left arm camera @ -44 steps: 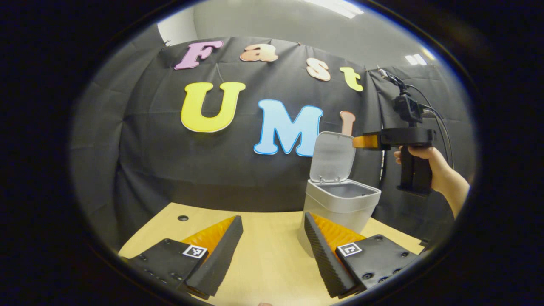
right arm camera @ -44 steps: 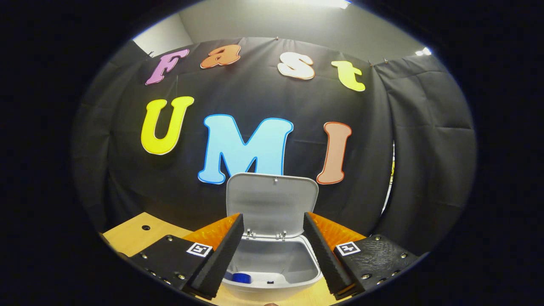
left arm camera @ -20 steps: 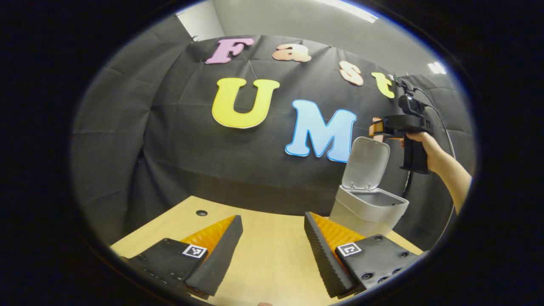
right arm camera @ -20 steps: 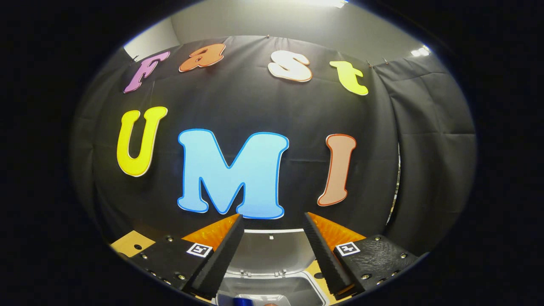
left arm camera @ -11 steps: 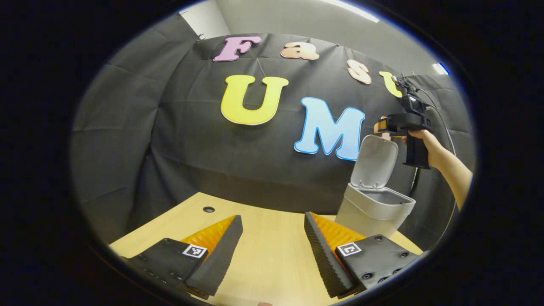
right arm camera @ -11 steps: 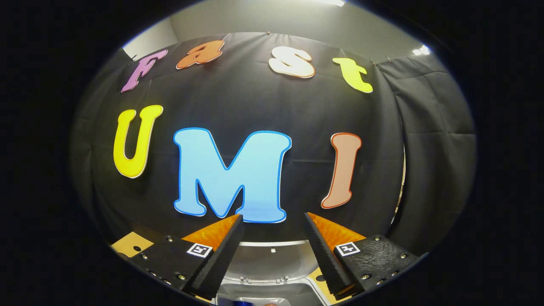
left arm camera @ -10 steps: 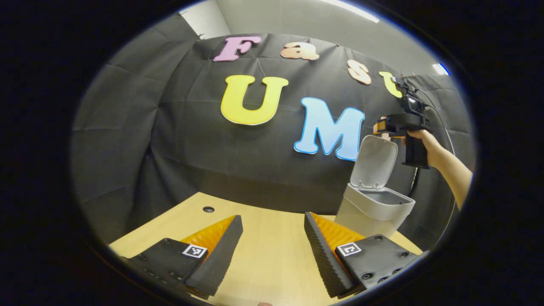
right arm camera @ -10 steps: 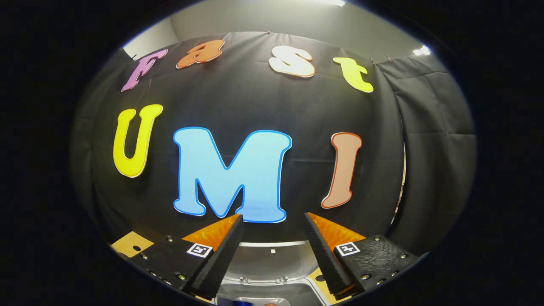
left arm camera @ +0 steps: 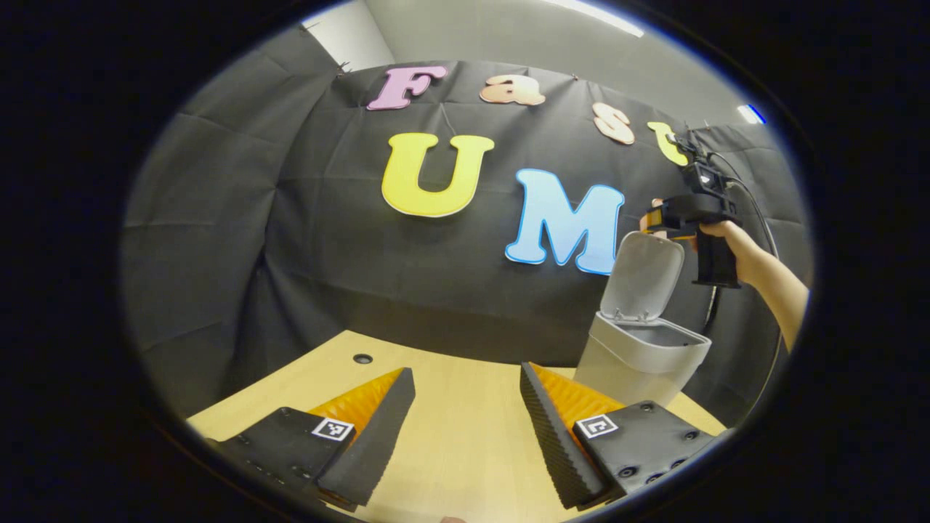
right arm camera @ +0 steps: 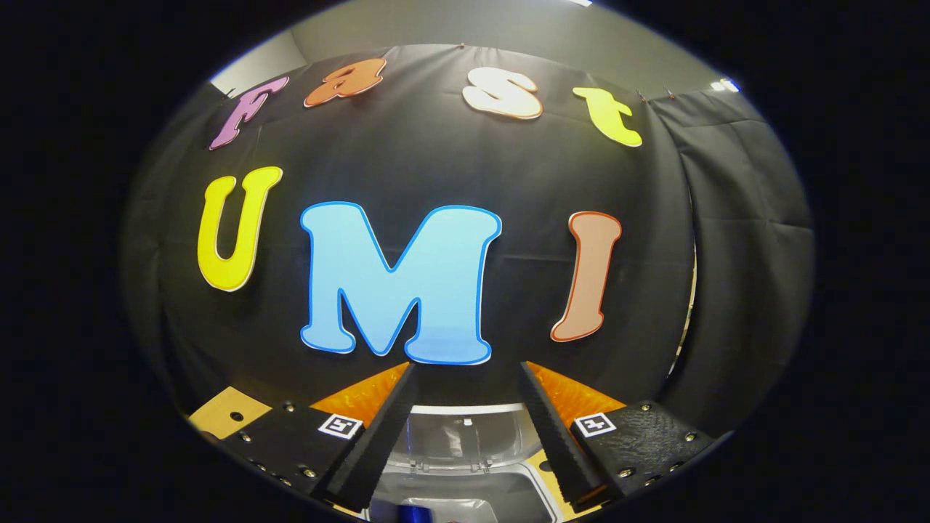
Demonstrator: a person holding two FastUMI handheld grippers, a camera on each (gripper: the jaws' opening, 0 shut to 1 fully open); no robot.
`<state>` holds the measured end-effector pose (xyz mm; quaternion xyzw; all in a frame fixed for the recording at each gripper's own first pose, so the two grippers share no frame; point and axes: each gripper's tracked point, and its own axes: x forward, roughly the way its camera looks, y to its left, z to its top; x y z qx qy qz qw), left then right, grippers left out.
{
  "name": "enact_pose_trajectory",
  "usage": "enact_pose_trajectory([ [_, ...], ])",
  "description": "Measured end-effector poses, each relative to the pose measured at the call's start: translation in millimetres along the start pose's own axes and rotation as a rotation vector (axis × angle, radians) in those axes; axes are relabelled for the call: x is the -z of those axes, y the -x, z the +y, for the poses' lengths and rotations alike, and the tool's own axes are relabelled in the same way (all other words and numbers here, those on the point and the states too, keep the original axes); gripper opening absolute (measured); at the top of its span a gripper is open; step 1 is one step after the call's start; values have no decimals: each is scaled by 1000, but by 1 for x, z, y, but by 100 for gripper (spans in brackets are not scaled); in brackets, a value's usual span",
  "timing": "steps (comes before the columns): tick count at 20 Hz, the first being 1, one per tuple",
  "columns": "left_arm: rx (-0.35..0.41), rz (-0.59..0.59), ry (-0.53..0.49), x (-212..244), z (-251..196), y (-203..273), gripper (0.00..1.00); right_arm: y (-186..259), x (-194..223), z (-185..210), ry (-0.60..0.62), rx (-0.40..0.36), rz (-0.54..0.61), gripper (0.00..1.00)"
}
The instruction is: Press the lid of the desktop garbage bin to open it, pick up the crumpled paper on the desktop and throw it into the bin, then pick up the pop can on the desktop and drop it into the bin, and finally close the garbage bin lid.
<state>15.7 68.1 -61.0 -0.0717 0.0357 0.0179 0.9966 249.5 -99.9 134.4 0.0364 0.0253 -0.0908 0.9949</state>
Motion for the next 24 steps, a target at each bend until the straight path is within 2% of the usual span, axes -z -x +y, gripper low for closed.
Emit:
enact_pose_trajectory([
  [10,23,-20,-35,-4,-19,23,95,37,20,-2,-42,-31,16,90],
  [24,45,-6,-26,-2,-20,29,95,91,93,0,-80,-86,156,90],
])
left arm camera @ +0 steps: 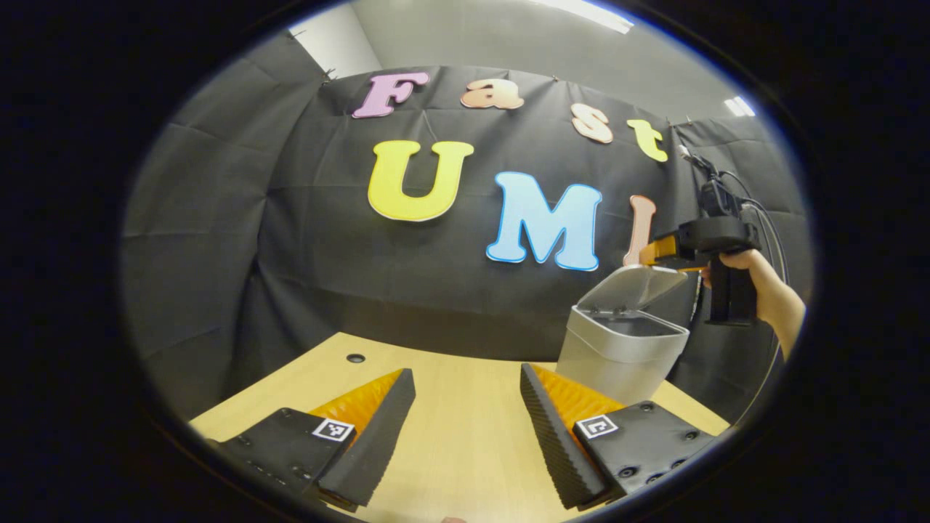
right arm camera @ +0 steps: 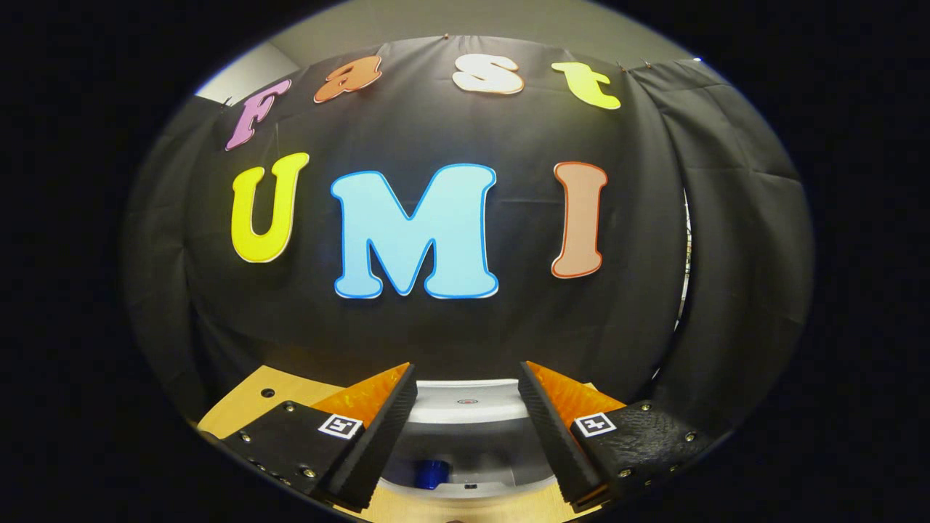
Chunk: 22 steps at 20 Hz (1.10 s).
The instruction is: Press the lid of the desktop garbage bin to open it, pick up the crumpled paper on the desktop and throw it into the bin, then pick up the pop can on the desktop and drop it into the bin, and finally close the garbage bin lid.
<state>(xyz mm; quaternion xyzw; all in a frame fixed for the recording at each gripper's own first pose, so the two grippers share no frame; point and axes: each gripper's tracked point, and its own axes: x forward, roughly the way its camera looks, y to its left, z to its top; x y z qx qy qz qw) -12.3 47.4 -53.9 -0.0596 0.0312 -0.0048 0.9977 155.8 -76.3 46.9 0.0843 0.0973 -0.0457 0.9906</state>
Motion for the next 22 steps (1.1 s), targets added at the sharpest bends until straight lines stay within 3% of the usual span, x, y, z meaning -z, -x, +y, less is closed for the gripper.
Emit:
enact_pose_trajectory([
  [6,-4,-1,-3,0,0,1,95,2,28,1,-6,4,28,89],
  [8,-7,-2,-4,0,-1,1,95,0,30,1,-2,5,15,95],
  [16,-32,-4,-4,1,1,2,95,-17,55,2,-13,-4,55,96],
  [22,-47,-3,-1,1,2,2,95,-28,61,3,-8,-18,-16,96],
])
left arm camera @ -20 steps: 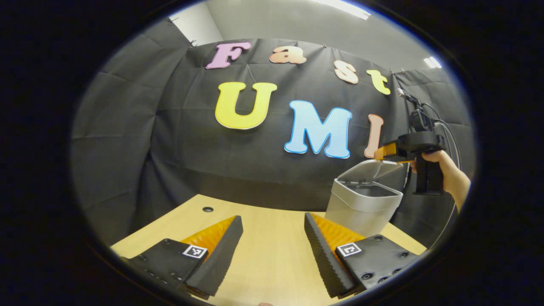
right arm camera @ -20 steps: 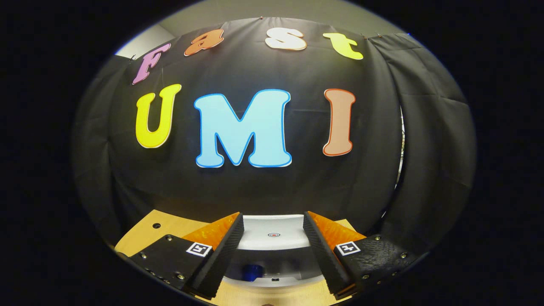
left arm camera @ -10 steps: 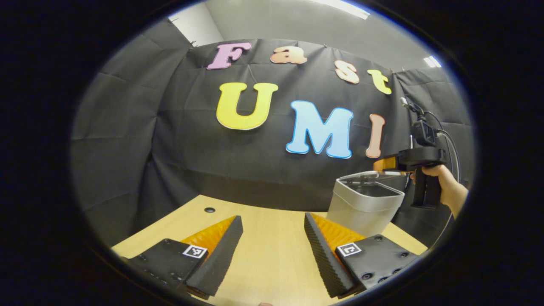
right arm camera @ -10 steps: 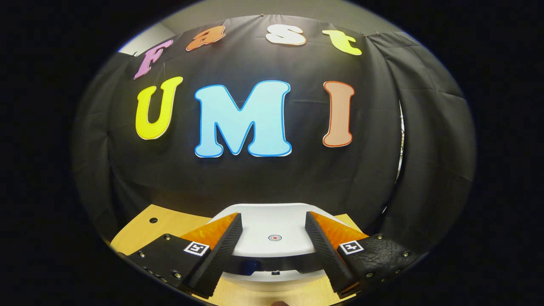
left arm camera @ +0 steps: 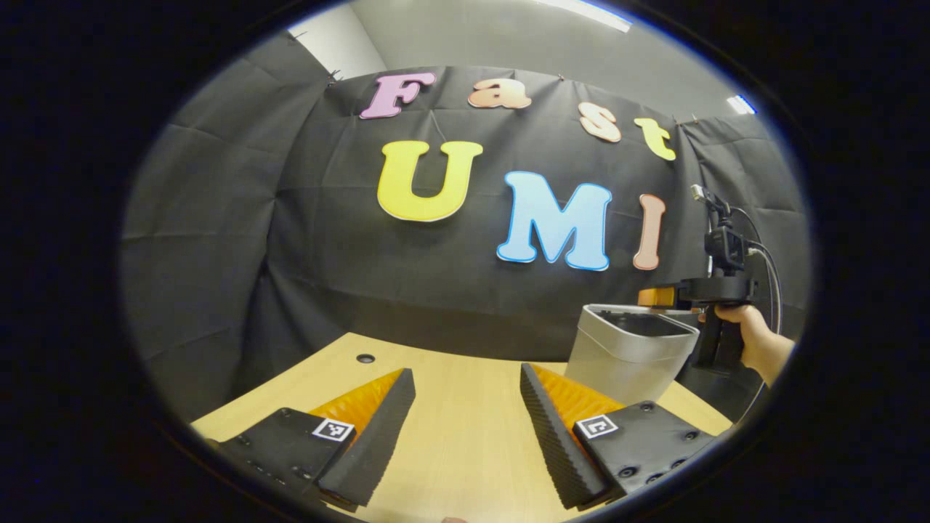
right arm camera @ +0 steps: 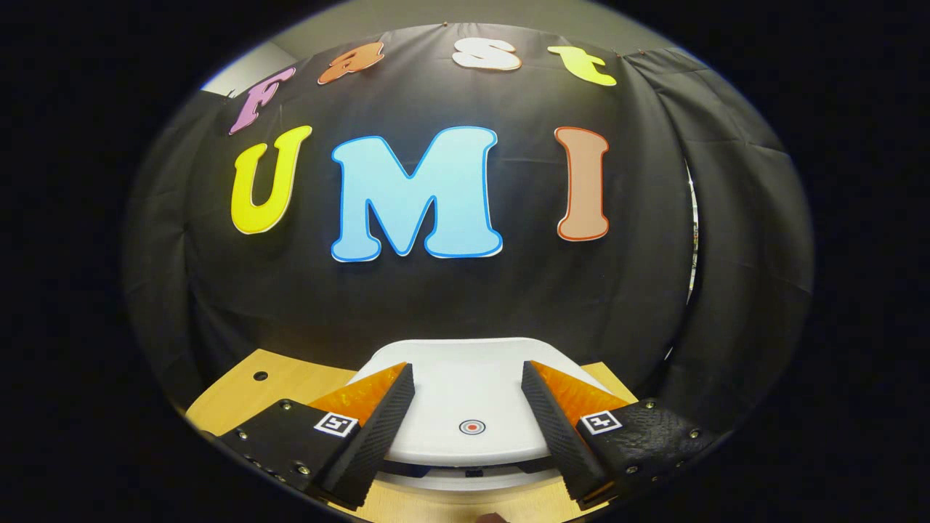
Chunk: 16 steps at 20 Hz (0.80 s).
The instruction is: Press the lid of the desktop garbage bin to open it, pick up the crumpled paper on the desktop and throw it into the bin, then pick up the pop can on the desktop and drop it into the bin, and finally close the garbage bin lid.
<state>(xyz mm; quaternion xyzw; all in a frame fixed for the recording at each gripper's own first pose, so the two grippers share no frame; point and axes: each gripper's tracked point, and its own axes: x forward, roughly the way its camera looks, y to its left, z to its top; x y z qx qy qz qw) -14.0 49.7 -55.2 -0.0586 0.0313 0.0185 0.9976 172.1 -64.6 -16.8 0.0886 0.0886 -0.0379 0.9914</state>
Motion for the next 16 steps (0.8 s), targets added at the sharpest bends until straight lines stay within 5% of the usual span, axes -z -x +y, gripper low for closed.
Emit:
enact_pose_trajectory([
  [16,13,20,-33,3,-1,-1,95,-5,29,-1,22,10,-136,96],
])
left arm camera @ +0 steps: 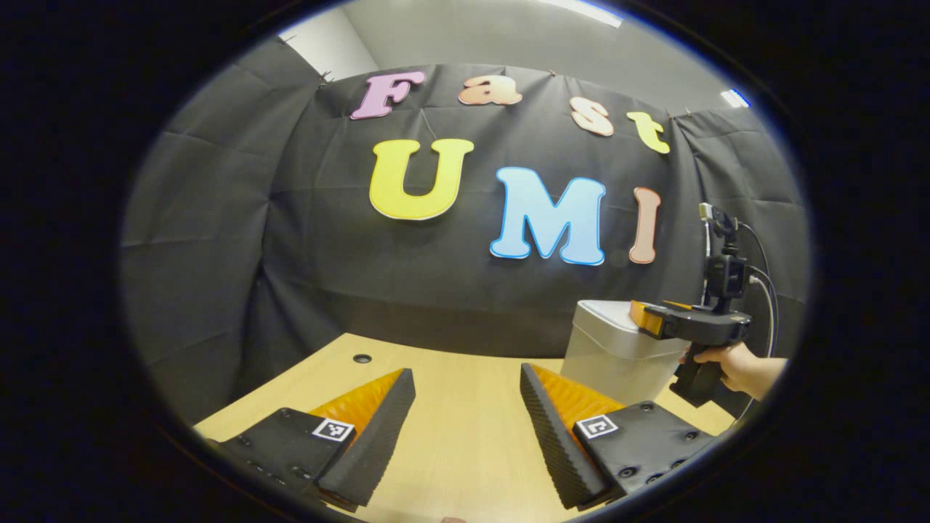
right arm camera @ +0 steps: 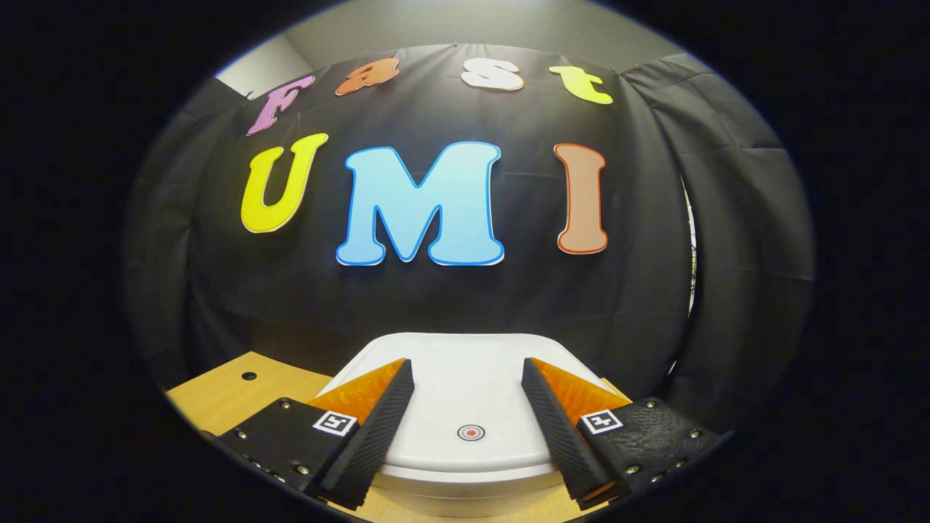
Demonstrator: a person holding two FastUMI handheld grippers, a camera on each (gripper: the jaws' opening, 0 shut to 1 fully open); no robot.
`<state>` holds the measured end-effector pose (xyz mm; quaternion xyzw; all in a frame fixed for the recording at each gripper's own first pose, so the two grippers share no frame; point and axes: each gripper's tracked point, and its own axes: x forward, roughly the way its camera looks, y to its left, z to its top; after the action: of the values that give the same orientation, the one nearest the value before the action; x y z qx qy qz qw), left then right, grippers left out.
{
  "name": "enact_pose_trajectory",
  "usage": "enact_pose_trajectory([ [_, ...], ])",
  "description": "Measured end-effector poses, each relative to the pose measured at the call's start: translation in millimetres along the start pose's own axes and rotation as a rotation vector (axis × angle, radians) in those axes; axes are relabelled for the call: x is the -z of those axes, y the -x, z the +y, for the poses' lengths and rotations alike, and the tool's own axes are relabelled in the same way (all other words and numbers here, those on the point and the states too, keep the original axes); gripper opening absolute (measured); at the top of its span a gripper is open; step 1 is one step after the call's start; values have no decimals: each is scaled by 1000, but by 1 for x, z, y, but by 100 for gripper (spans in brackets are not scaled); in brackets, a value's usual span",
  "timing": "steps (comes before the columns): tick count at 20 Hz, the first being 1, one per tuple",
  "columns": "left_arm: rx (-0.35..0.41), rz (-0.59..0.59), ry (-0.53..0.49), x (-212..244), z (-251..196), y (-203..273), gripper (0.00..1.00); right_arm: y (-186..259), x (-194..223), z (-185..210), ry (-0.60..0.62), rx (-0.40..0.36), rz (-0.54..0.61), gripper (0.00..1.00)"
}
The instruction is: Press the lid of the desktop garbage bin to open it, pick up the crumpled paper on the desktop and throw it into the bin, then pick up the pop can on the desktop and drop it into the bin, and finally close the garbage bin lid.
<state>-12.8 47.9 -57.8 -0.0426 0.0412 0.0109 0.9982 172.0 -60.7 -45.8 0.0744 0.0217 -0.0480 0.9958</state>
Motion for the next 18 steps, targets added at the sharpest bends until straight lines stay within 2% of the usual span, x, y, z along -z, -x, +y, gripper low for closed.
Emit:
enact_pose_trajectory([
  [1,-1,6,-3,1,0,0,95,-1,3,1,-4,1,1,94],
  [2,-4,9,-6,1,0,0,95,0,5,1,3,-1,-6,97],
  [3,-4,12,-9,1,-1,0,95,1,2,1,-26,-1,-25,97],
  [13,-3,-25,-61,-14,-18,8,95,0,-1,0,-41,-3,-45,96],
  [18,-36,-34,-48,-24,-27,15,95,15,0,-2,-14,-8,35,96],
])
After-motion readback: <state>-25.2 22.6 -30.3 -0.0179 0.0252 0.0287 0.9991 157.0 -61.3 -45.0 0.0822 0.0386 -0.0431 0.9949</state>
